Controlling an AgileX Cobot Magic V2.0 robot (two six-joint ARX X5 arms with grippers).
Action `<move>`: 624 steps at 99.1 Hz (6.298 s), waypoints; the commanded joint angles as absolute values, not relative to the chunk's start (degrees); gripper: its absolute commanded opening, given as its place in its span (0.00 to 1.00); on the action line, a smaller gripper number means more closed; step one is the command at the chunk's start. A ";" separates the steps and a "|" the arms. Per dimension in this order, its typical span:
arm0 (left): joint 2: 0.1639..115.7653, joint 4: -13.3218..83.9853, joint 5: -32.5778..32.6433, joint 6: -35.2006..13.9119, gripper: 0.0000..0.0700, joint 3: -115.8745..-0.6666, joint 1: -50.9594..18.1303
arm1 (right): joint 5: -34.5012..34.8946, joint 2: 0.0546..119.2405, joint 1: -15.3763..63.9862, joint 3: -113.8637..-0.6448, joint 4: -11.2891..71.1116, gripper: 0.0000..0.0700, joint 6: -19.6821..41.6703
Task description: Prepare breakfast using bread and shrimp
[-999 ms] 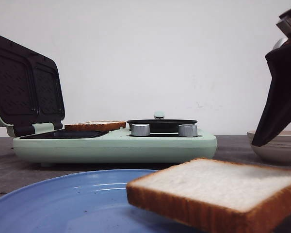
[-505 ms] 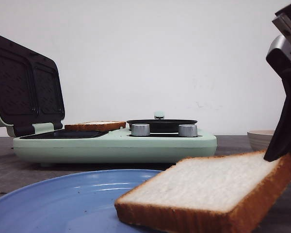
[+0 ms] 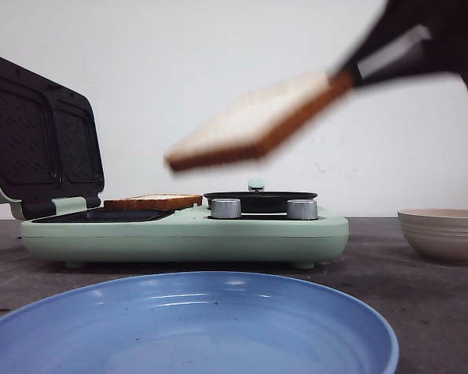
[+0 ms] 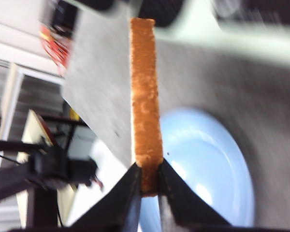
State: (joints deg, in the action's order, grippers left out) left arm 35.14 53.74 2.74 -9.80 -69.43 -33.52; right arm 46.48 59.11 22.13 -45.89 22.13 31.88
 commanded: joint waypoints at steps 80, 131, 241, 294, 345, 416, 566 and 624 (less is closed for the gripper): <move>35.42 52.64 2.57 -9.52 0.00 -70.17 -33.87 | 19.97 87.50 40.51 -49.41 -33.78 0.00 70.17; 35.42 52.66 2.57 -9.52 0.00 -70.17 -33.87 | 9.48 101.45 48.14 -64.58 -25.10 0.00 72.05; 34.30 53.10 2.55 -8.40 0.00 -70.17 -33.87 | -4.73 103.96 51.96 -64.99 -18.00 0.00 83.83; 33.56 54.57 2.57 -8.43 0.00 -70.17 -33.87 | -4.51 106.41 52.29 -64.99 -18.39 0.00 85.30; 33.50 54.41 2.57 -8.47 0.00 -70.17 -33.87 | -2.15 106.17 51.75 -65.67 -18.28 1.00 74.96; 33.52 54.00 5.37 -8.67 0.00 -70.17 -33.87 | 3.14 99.18 46.04 -70.63 -3.05 1.00 53.08; 64.77 20.36 9.32 -5.54 0.00 -83.05 -0.86 | -2.33 39.05 30.92 -57.49 30.52 0.00 6.59; 84.95 46.96 -5.82 -12.47 0.58 -97.01 8.36 | 2.79 34.96 30.89 -55.02 32.64 0.00 10.98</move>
